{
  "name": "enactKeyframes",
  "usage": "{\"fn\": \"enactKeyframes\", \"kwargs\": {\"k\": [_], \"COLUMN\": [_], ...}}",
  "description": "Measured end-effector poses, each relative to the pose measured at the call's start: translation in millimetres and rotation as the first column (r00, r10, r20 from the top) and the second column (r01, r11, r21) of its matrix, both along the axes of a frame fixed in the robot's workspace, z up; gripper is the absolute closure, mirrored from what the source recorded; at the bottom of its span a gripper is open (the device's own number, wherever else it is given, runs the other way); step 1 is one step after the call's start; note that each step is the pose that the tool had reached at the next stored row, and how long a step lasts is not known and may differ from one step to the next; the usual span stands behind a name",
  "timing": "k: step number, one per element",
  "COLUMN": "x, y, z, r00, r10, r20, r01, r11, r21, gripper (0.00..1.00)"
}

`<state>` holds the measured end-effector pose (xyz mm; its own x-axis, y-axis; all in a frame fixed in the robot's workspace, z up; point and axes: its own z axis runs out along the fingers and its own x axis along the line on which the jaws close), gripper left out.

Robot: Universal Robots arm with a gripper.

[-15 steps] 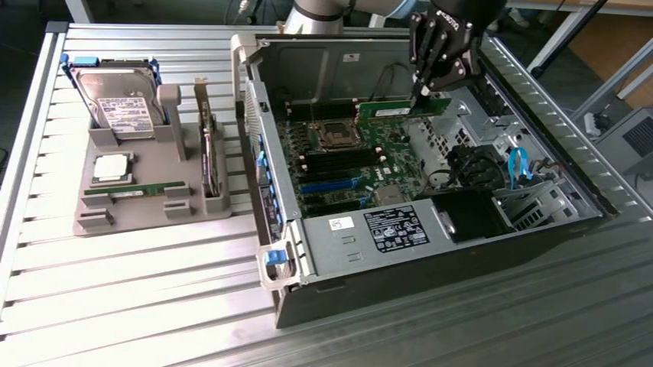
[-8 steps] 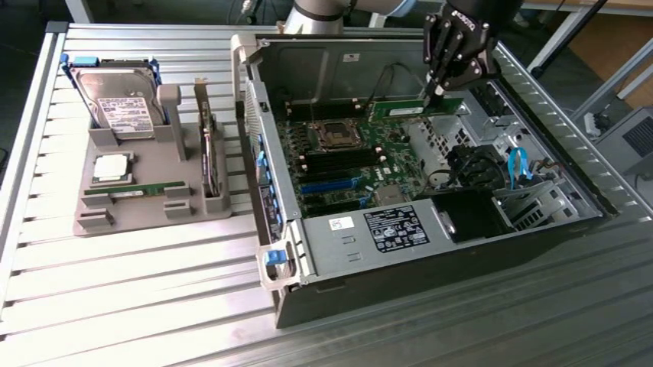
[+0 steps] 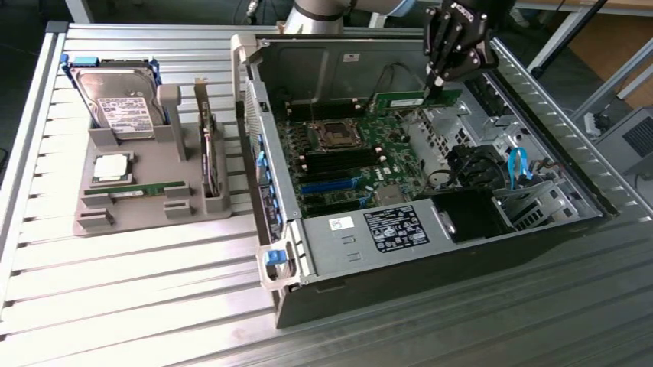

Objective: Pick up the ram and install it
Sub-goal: 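Pick up the ram and move it above insertion slot, then insert the ram into the slot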

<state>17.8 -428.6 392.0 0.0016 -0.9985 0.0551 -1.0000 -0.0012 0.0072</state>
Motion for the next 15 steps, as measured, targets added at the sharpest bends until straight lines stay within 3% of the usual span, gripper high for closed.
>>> {"fn": "enactKeyframes", "kwargs": {"k": [2,4,5,15], "x": [0.2,0.3,0.5,0.6], "y": [9.7,12.5,16.3,16.9], "z": [0.0,0.0,0.0,0.0], "r00": [1.0,1.0,1.0,1.0], "r10": [0.0,0.0,0.0,0.0], "r20": [0.0,0.0,0.0,0.0], "r01": [0.0,0.0,0.0,0.0], "r11": [1.0,1.0,1.0,1.0], "r21": [-0.0001,-0.0013,-0.0022,-0.0024], "gripper": [0.89,0.89,0.89,0.89]}}
